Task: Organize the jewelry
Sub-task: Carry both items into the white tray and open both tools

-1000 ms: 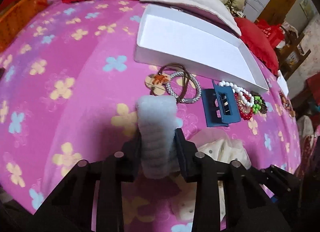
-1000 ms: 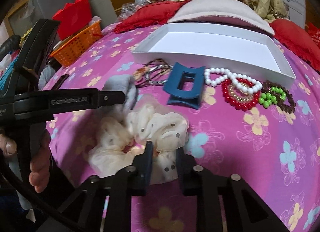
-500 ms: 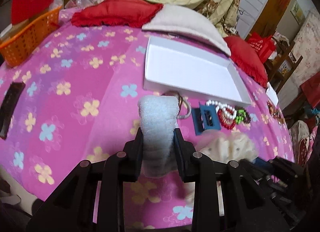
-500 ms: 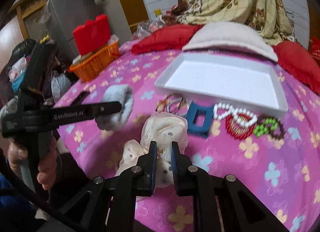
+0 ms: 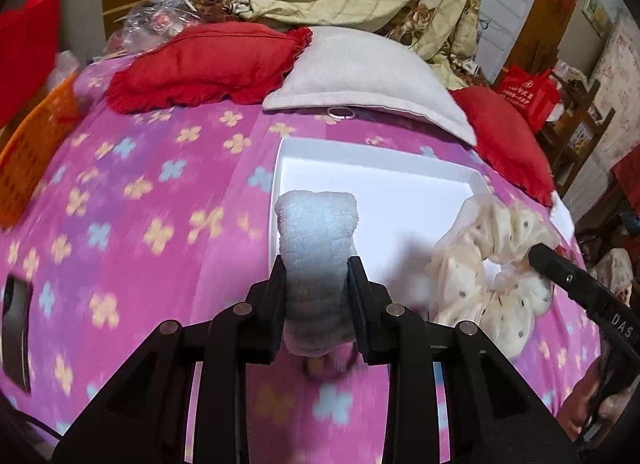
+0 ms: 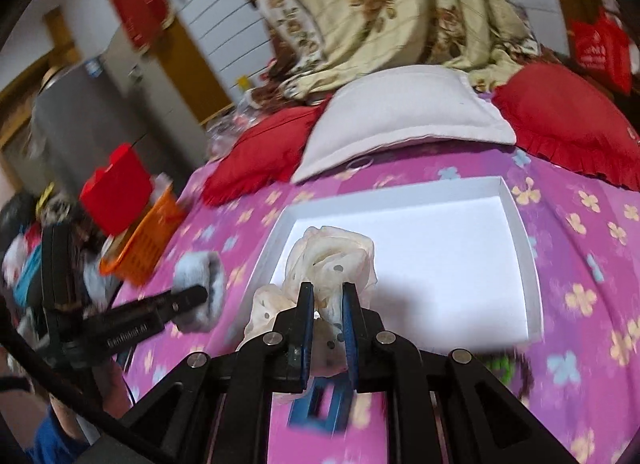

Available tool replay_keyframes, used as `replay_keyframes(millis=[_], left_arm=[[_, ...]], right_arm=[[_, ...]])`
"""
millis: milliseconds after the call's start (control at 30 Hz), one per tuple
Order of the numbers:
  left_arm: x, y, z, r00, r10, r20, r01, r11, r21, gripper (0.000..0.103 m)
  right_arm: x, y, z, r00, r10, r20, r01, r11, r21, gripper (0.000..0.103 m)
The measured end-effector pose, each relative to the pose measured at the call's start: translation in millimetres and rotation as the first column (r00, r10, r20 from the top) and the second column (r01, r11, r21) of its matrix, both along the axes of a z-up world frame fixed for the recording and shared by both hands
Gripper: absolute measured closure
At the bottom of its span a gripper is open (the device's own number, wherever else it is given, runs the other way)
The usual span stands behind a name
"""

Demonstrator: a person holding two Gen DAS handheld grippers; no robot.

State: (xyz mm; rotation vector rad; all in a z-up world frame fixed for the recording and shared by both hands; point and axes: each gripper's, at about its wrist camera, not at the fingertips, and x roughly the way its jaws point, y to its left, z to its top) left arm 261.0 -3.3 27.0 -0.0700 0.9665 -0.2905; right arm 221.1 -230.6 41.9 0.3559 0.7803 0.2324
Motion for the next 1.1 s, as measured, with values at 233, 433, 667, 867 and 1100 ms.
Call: replay_keyframes(millis=[233,433,667,867,1100], left_arm=[[84,-28,-37,0.998,-0.024,-0.051,0.029,0.996,0.090,0.076],[121,-35,-62,0.997,-0.004,-0.075,0.016,0.988,0.151,0.075],[135,-34,-69,0.996,0.006,-0.094,0.004,0.994,0.109,0.066],[116,-25,-46,0.998,-0.006,-0.059,0.008,0.999,0.041,0.062],[57,10,-5,0.999,0.013,0.049,-0.014,0.999,0.029,0.059]], right_arm=[[87,-4,-37,0.994,-0.051,-0.097,0.055,0.998,0.038,0.090],[121,3,-64,0.988,-0.049,-0.147,0.044,0.998,-0.036,0.090],[101,7,-58,0.996,-0.017,-0.092,0.001,0.985,-0.173,0.057],[69,28,-69,0.986,0.095,-0.134,-0.127,0.958,-0.258,0.069],[94,54,-96,0.969,0.109,-0.223,-0.169,0.946,-0.275,0.077]])
